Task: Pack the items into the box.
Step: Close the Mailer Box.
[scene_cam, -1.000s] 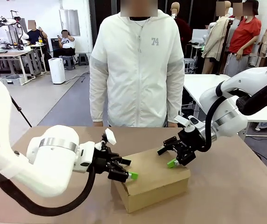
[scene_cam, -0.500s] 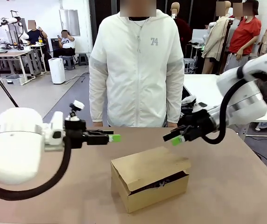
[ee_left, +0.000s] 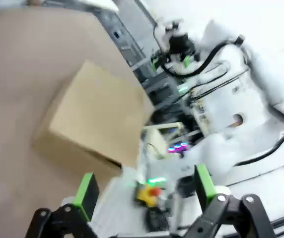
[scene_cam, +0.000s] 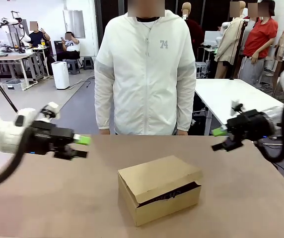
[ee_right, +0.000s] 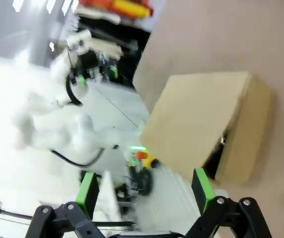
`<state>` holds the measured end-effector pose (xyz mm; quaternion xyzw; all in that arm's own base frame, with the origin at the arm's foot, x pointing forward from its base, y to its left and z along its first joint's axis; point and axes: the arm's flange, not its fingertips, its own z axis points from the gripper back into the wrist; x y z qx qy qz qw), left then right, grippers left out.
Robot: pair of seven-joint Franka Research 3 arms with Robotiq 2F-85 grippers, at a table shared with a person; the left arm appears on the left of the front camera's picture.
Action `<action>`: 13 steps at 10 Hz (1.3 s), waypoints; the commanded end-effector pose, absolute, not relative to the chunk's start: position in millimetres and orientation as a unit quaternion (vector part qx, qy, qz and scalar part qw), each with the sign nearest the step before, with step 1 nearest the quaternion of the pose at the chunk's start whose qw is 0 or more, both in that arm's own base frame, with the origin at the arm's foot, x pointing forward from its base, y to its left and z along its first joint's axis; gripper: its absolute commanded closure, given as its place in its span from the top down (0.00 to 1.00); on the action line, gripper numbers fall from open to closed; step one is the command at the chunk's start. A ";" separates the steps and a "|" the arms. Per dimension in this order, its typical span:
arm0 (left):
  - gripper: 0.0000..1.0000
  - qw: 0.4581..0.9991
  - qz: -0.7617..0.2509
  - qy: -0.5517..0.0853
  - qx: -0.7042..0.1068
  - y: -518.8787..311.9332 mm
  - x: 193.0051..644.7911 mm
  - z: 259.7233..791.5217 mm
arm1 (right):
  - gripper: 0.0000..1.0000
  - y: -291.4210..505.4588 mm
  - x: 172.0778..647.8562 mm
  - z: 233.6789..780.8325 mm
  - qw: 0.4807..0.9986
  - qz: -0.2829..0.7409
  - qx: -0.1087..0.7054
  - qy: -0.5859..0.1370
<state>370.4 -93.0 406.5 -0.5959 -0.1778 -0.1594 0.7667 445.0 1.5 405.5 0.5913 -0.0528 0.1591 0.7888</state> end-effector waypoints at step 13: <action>1.00 0.730 0.021 -0.046 -0.681 11.2 355.9 395.1 | 1.00 -78.1 417.7 378.5 0.757 0.040 0.651 -0.029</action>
